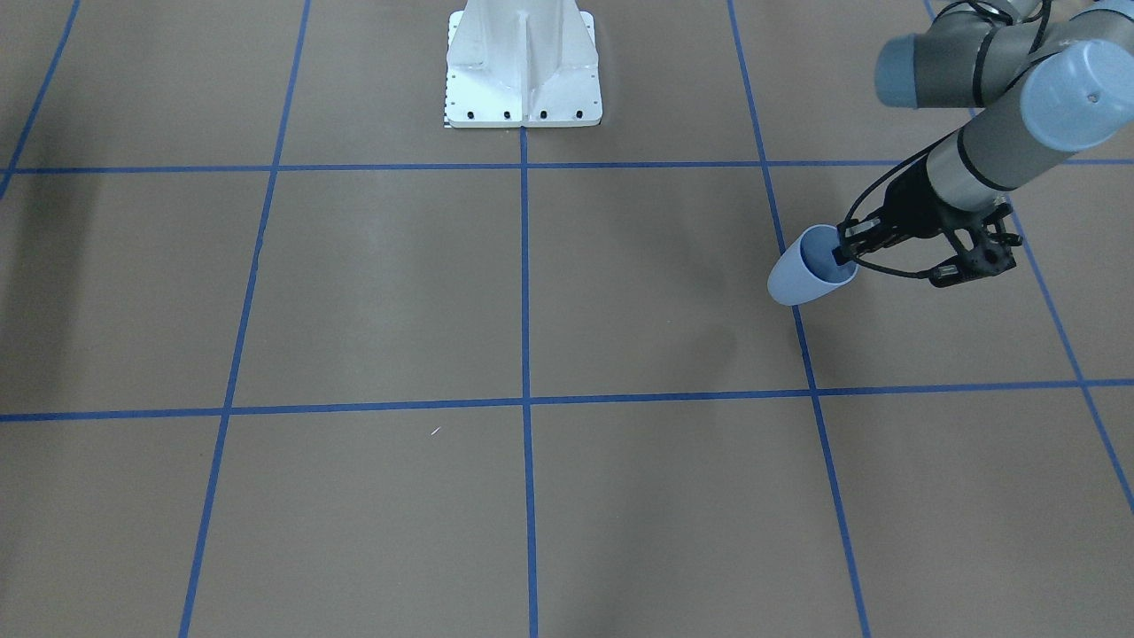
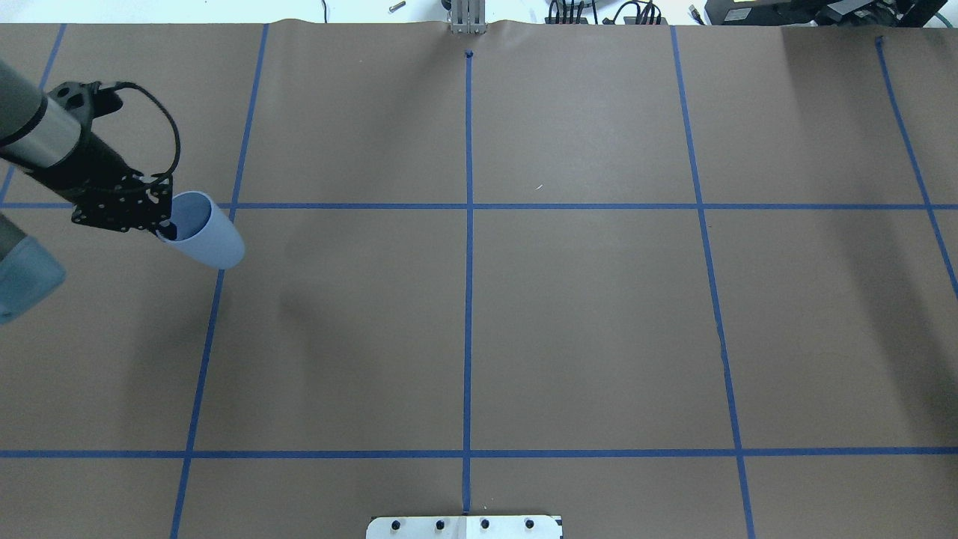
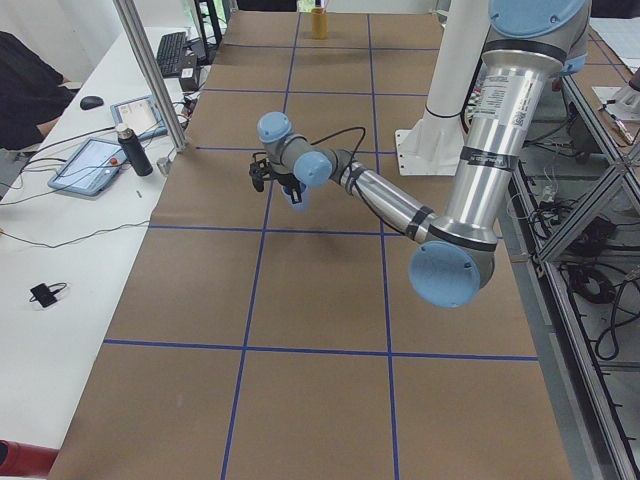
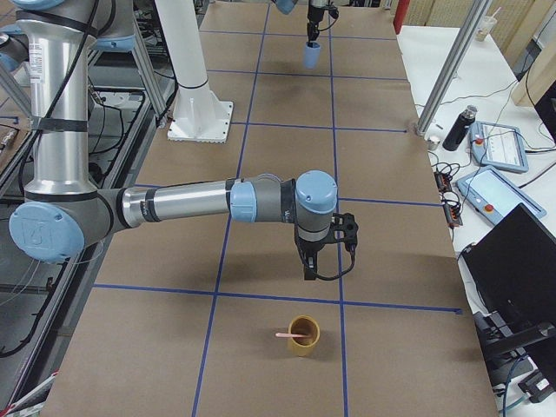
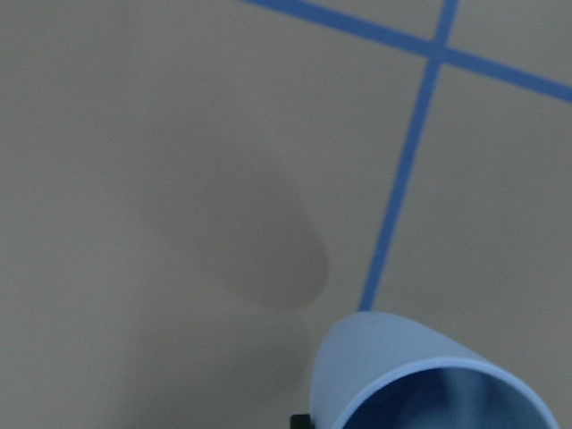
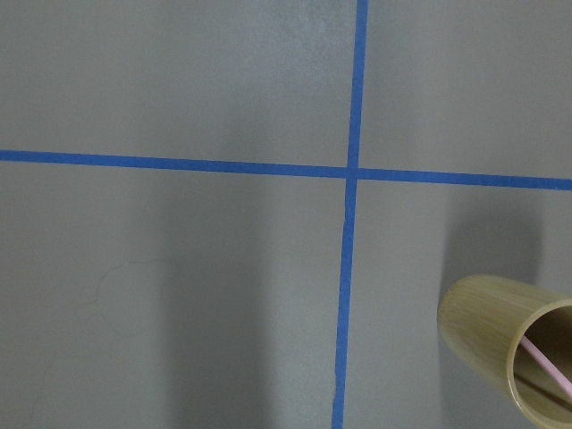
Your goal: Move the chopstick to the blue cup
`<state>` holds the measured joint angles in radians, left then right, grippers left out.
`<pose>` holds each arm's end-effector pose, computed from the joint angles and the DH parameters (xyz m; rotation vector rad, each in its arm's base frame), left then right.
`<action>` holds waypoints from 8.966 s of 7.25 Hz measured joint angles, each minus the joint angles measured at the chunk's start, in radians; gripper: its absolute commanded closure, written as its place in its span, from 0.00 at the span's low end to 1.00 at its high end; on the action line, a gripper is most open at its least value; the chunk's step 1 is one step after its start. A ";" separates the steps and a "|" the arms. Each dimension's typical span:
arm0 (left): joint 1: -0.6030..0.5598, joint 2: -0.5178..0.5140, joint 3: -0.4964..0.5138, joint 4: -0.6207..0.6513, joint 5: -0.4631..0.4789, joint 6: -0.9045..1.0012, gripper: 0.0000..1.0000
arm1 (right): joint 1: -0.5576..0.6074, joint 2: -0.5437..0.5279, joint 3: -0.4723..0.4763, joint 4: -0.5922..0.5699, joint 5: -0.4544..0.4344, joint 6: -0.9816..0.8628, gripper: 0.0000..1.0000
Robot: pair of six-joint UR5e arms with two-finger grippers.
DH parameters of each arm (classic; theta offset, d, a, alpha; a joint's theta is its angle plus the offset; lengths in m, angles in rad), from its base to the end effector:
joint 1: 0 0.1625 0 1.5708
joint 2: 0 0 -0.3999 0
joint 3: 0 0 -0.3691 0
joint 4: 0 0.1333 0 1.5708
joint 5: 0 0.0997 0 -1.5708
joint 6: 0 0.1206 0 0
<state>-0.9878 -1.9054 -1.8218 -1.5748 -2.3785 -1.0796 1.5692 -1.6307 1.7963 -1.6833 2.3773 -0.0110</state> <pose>0.2743 -0.4997 0.3501 -0.2036 0.9392 -0.2199 0.0455 -0.4442 0.5789 0.0540 -0.8061 -0.0333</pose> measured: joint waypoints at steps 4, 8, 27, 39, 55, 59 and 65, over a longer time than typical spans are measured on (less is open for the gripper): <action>0.135 -0.411 0.249 0.062 0.087 -0.304 1.00 | 0.000 0.002 0.005 0.002 -0.001 -0.006 0.00; 0.249 -0.593 0.493 -0.093 0.192 -0.476 1.00 | 0.000 0.004 0.015 0.001 -0.004 -0.001 0.00; 0.185 -0.414 0.213 -0.108 0.222 -0.428 0.03 | 0.104 0.031 -0.282 -0.007 -0.165 -0.564 0.00; 0.182 -0.361 0.131 -0.108 0.225 -0.417 0.03 | 0.102 0.045 -0.309 -0.111 -0.181 -0.645 1.00; -0.049 -0.126 -0.004 -0.108 0.063 -0.130 0.03 | -0.153 0.606 -0.027 -0.347 -0.009 0.185 1.00; -0.224 0.038 0.000 -0.108 -0.023 0.213 0.03 | -0.474 0.839 0.047 -0.328 -0.010 0.831 1.00; -0.247 0.078 0.014 -0.113 -0.028 0.271 0.03 | -0.838 0.940 0.036 -0.330 -0.149 1.008 1.00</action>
<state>-1.2353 -1.8273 -1.8083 -1.6880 -2.4068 -0.8085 0.7316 -0.6907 1.8326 -2.0132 2.2288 0.9970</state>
